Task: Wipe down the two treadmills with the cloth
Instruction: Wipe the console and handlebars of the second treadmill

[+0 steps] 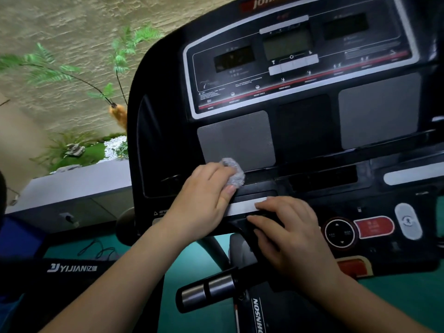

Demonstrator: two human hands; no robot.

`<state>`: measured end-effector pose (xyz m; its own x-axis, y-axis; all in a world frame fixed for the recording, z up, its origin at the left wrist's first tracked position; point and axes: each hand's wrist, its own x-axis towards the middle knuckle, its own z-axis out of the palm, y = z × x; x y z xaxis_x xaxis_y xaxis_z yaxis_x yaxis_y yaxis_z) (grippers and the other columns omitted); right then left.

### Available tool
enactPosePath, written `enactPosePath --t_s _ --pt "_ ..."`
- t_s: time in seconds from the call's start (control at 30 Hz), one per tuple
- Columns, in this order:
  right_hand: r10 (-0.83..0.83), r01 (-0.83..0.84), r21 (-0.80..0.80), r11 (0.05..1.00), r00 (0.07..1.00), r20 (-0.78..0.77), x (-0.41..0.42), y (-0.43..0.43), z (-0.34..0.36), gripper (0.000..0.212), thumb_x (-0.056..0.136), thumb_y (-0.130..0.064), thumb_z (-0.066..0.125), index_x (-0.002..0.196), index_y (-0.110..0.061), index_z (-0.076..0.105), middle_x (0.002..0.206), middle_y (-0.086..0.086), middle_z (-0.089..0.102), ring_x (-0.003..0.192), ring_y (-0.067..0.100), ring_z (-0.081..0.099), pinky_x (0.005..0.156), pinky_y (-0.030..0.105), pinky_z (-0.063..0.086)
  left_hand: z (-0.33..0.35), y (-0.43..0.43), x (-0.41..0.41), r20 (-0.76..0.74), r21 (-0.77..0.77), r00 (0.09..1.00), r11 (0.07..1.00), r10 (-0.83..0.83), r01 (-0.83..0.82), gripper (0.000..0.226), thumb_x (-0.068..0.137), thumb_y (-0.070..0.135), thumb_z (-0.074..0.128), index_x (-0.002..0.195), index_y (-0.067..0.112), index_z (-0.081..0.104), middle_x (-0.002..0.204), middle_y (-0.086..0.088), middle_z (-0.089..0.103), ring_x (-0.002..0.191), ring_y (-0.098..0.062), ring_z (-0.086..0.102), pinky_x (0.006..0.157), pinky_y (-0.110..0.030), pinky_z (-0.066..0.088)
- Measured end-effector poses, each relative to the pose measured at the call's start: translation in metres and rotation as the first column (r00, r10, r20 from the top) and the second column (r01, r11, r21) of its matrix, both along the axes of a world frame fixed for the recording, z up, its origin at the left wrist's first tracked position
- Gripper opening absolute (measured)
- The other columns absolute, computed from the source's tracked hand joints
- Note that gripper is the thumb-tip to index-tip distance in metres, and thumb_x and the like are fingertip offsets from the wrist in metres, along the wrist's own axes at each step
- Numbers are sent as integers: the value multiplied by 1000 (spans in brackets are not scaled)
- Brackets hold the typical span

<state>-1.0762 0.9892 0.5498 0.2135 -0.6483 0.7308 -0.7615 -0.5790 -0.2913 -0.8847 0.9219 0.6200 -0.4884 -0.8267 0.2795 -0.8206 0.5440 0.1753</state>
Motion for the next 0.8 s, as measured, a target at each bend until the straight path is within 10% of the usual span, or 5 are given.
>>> enactPosePath --t_s 0.6,0.8 --pt "7 -6 20 1000 999 -37 -2 4 0 27 81 -16 66 108 -14 70 107 9 61 106 29 54 98 42 41 18 -54 -180 -1 279 899 863 -437 420 44 101 25 41 144 15 40 136 -12 44 129 -29 36 112 -38 22" --pt "15 -15 -7 1000 1000 -6 -2 3 1 20 81 -15 66 101 -14 72 108 7 65 105 26 57 95 40 42 27 -52 -129 -69 334 889 829 -453 448 43 97 17 49 140 17 46 135 -9 46 126 -18 40 104 -13 22"
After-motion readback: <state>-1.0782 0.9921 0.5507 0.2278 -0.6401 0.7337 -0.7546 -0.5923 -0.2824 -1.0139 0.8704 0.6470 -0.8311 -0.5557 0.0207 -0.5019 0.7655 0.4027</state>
